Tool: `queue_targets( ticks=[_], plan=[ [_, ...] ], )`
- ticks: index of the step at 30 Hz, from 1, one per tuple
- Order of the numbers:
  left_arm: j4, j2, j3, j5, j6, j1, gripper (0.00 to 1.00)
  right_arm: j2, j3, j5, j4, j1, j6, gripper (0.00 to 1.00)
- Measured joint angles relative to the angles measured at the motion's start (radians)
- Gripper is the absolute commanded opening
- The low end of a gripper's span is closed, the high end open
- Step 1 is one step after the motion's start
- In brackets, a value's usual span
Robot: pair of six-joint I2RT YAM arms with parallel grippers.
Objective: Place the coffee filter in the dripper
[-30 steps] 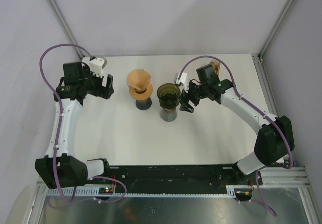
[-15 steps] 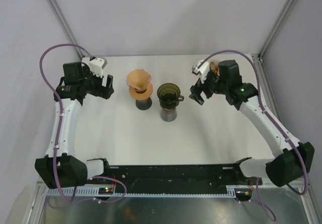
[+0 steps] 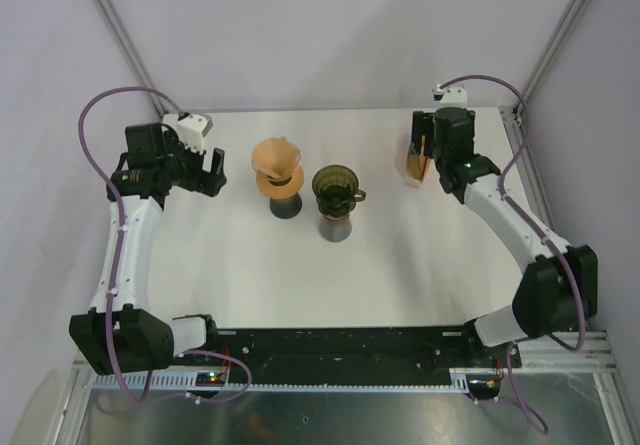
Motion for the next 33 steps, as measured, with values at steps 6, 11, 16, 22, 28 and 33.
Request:
queue_targets(
  ticks=[6, 11, 16, 22, 28, 33],
  plan=[
    [0.000, 0.001, 0.000, 0.000, 0.000, 0.000, 0.93, 0.164, 0.012, 0.151, 0.035, -0.002, 0.060, 0.72],
    [0.000, 0.002, 0.000, 0.000, 0.000, 0.000, 0.93, 0.242, 0.032, 0.183, 0.070, -0.002, 0.074, 0.67],
    [0.000, 0.002, 0.000, 0.000, 0.000, 0.000, 0.93, 0.317, 0.100, 0.193, 0.085, -0.002, 0.077, 0.67],
    [0.000, 0.002, 0.000, 0.000, 0.000, 0.000, 0.93, 0.431, 0.214, 0.217, 0.055, -0.002, 0.066, 0.42],
    [0.000, 0.002, 0.000, 0.000, 0.001, 0.000, 0.93, 0.509, 0.278, 0.266, 0.001, 0.008, 0.049, 0.37],
    [0.000, 0.002, 0.000, 0.000, 0.001, 0.000, 0.93, 0.518, 0.278, 0.312, -0.018, 0.023, 0.031, 0.38]
  ],
)
